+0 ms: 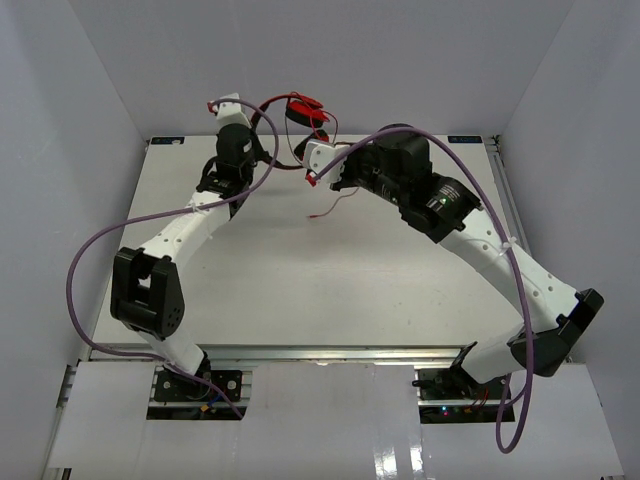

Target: Wrap the headphones

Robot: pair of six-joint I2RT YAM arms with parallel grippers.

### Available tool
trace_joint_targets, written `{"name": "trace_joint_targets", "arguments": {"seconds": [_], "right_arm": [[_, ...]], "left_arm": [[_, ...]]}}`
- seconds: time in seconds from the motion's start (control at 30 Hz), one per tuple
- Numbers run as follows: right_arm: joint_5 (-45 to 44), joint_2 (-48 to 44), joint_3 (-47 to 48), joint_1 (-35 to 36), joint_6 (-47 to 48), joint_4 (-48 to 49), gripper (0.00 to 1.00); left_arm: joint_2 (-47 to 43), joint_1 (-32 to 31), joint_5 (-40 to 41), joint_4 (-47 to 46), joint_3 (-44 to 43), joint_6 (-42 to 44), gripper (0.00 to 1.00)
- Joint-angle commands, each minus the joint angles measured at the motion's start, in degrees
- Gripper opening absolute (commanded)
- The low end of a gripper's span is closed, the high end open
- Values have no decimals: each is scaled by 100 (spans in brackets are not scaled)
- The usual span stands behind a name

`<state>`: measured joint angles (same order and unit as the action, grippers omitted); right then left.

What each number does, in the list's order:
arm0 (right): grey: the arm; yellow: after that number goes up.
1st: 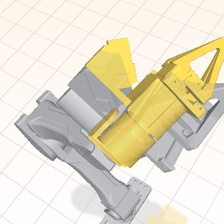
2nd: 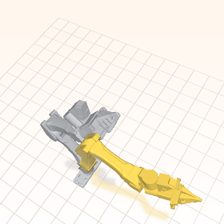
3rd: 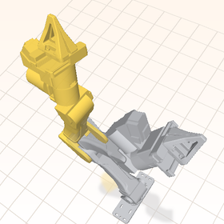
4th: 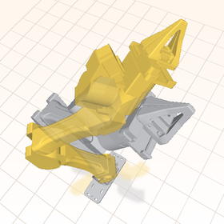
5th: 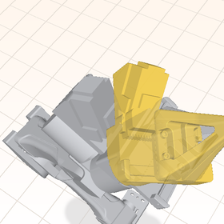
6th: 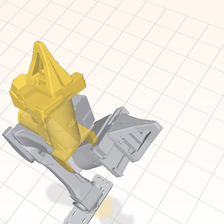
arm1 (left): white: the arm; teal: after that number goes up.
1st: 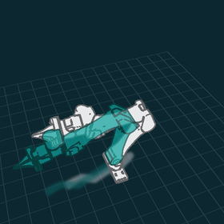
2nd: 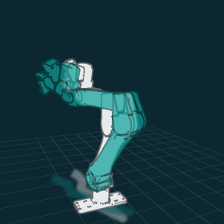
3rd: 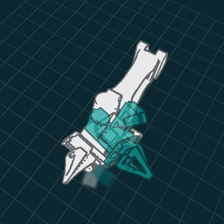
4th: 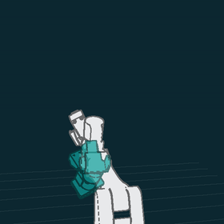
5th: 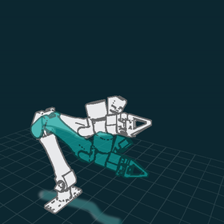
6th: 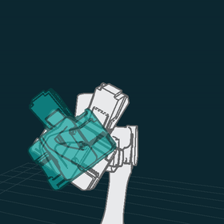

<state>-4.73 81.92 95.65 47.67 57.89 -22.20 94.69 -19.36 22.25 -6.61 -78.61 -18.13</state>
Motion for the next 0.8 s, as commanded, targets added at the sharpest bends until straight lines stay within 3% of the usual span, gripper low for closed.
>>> {"name": "trace_joint_targets", "arguments": {"seconds": [0.0,0.23,0.57,0.77], "right_arm": [[-242,149,97,103,487,-198,9],[-680,-251,-463,53,1033,-375,9],[580,-494,262,-188,1303,-1642,9],[946,-122,957,-177,1699,-1813,10]], "left_arm": [[-171,-119,-59,-649,-13,-231,0],[221,14,54,-138,-774,-588,0],[635,363,208,-24,-1494,-956,0],[1352,303,406,-31,-2083,-1200,0]]}}
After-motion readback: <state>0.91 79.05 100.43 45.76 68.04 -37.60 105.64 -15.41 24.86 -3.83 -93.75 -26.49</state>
